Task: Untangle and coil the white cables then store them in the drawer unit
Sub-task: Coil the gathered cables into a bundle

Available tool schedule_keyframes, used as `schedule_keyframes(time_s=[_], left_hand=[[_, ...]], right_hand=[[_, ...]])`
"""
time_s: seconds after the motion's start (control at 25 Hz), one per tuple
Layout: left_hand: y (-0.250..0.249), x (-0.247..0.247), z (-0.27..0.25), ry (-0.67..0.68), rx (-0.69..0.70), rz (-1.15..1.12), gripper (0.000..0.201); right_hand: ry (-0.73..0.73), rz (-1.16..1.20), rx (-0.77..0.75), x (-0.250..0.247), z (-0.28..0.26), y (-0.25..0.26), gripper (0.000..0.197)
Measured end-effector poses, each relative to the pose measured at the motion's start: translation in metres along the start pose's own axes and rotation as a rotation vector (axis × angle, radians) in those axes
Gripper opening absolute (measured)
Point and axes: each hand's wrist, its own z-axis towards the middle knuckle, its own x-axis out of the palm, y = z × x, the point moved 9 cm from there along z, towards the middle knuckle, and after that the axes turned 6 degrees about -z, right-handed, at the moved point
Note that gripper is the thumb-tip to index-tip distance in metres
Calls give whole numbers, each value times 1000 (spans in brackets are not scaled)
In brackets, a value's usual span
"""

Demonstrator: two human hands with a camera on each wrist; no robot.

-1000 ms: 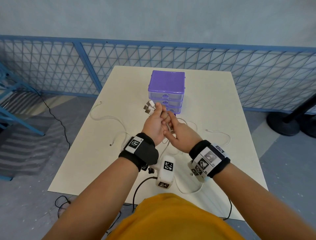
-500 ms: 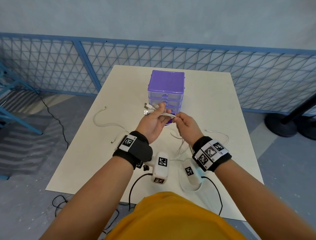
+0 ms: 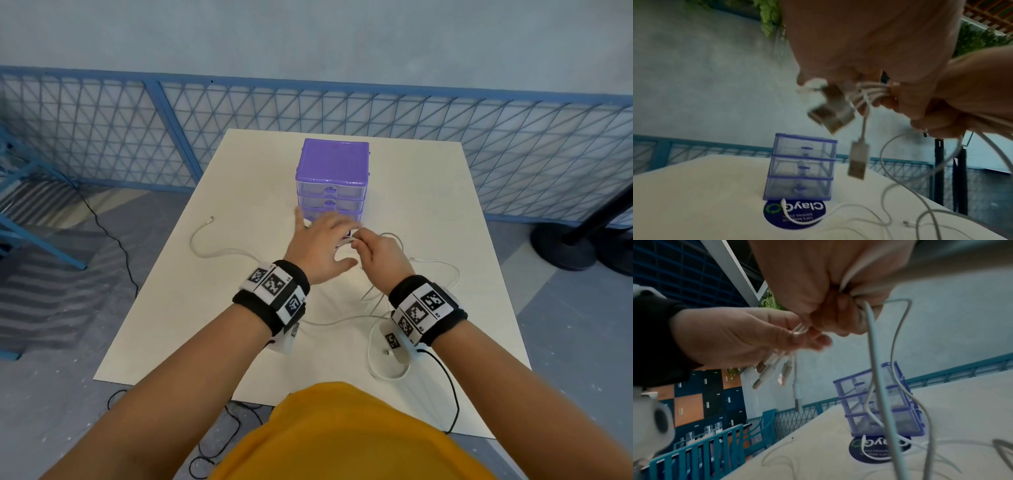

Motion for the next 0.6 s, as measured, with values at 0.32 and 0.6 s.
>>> schedule_keyframes(time_s=[0.32,0.6], left_hand=[[10,1,2,14,-207,-697,28],[29,5,-6,-116,-357,-1108,37]], right_hand=[[-55,33,-76,-16,-2,-4,34],[-130,142,18,-16,-6,-11,35]])
